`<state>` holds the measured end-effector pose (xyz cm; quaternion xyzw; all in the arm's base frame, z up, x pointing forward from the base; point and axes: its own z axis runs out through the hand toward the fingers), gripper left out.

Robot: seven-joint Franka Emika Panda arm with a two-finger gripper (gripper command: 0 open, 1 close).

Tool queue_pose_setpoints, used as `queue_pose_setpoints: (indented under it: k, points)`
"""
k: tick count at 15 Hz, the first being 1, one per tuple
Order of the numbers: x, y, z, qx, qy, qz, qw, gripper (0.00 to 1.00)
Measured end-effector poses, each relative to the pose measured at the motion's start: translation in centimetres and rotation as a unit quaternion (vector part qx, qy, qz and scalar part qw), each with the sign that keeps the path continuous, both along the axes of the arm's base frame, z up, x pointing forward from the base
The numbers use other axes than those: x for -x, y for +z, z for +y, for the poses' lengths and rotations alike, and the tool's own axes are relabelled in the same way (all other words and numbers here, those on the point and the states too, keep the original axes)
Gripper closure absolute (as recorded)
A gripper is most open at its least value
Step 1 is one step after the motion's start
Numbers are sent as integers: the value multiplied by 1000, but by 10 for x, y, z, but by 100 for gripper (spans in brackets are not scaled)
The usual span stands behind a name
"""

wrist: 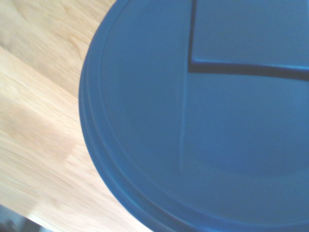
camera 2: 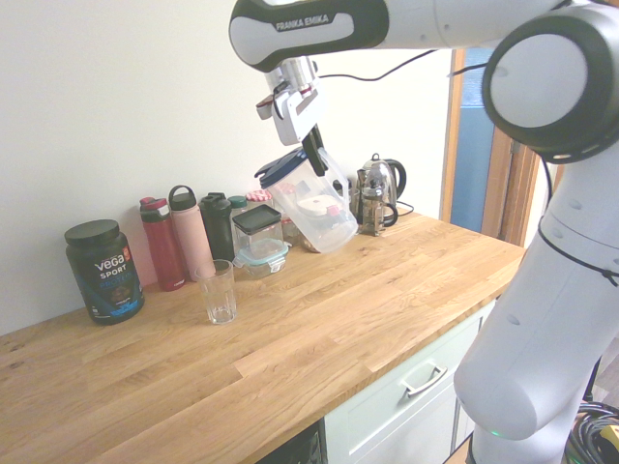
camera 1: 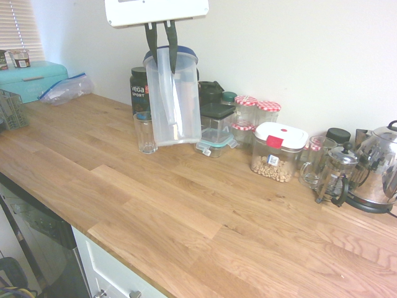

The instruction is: Pour me some water

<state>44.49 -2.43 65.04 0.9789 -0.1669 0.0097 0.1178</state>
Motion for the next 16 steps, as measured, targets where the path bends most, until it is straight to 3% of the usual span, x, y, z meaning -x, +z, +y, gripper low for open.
queue_pose_setpoints:
  k: [6, 9, 13, 16]
  points:
    - [14, -60, -59, -30, -146, -86, 985, 100]
    - [20, -79, -95, -34, -216, -130, 967, 100]
    - [27, -109, -124, -54, -304, -189, 932, 100]
    - [31, -140, -127, -69, -321, -195, 924, 100]
